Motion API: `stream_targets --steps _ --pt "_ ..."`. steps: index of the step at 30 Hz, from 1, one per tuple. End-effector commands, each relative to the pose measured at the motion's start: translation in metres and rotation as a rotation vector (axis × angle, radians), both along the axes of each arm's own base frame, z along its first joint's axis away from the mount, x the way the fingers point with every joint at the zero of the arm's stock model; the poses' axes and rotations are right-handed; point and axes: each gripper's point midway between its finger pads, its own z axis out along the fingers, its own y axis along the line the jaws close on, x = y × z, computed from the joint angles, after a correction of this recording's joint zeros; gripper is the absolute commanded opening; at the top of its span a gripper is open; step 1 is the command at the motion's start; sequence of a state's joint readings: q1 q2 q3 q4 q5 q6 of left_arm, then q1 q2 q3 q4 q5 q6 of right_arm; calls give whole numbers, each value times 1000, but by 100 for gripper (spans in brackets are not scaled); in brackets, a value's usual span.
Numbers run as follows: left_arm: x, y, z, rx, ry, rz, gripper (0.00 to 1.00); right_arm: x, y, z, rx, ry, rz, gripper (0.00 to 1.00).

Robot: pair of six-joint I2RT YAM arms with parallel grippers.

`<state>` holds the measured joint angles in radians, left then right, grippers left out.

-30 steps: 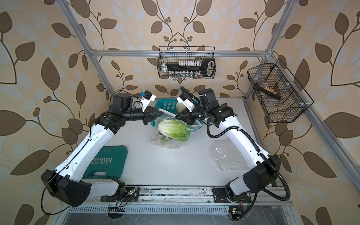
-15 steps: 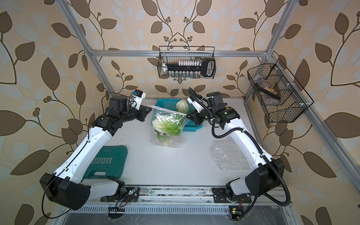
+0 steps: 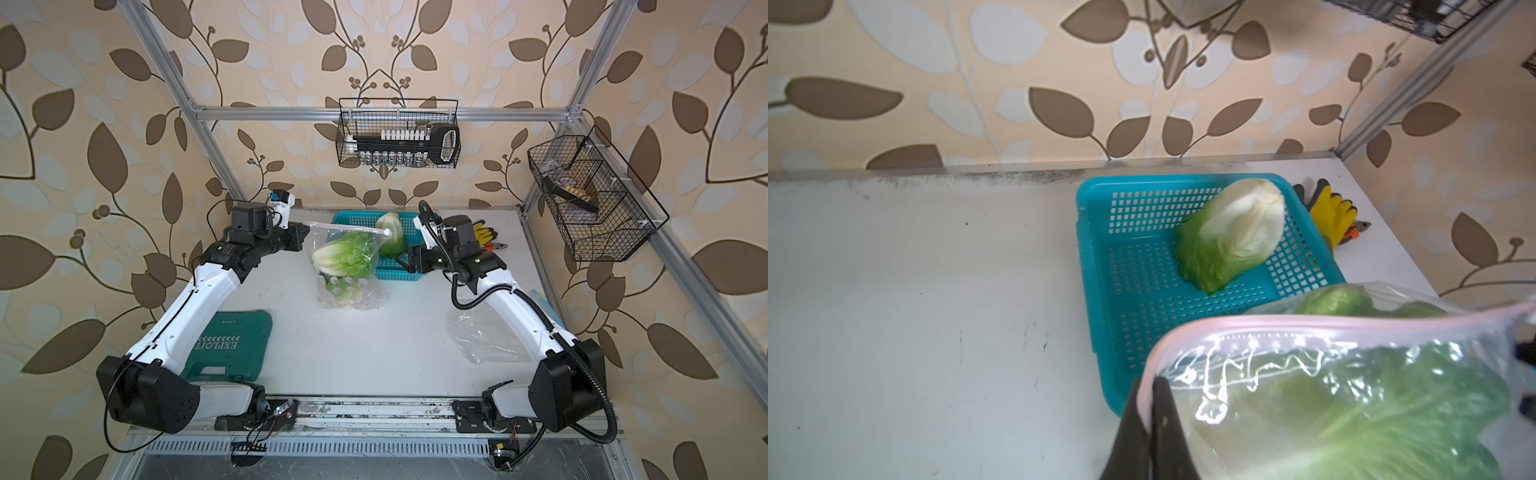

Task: Put the chinese cabbages into a zipper bag and zip it
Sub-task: Zip the zipper on the zipper food storage bag, then place the zipper food storage bag at the center of the board.

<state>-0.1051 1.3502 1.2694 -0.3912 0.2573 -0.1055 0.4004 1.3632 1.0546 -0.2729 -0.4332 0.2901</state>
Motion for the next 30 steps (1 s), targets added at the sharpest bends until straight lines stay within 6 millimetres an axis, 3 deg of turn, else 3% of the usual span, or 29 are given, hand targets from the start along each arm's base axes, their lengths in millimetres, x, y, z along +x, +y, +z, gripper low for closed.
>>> stream_targets --steps 1,7,9,13,16,20,23,25,30 --pt "14 18 -8 -49 19 90 0 -2 41 5 52 -84 -38 95" --pt "23 20 -22 -44 60 94 0 10 96 -32 -63 -136 82 94" --pt "29 22 -40 -43 108 104 0 8 116 -44 -91 -126 153 92" --pt "32 35 -52 -42 151 156 0 -3 155 -64 -84 -77 246 77" --pt "30 60 -61 -14 190 250 0 -7 176 -74 -74 -29 253 59" --pt "23 107 -75 65 268 433 0 -22 218 -79 -20 20 264 44" --pt "28 147 -80 108 296 544 3 -30 255 -84 19 48 242 41" --pt "41 166 -76 79 294 571 4 -27 276 -89 29 69 211 43" --pt "83 177 -88 119 331 532 4 -16 307 -94 28 92 228 51"
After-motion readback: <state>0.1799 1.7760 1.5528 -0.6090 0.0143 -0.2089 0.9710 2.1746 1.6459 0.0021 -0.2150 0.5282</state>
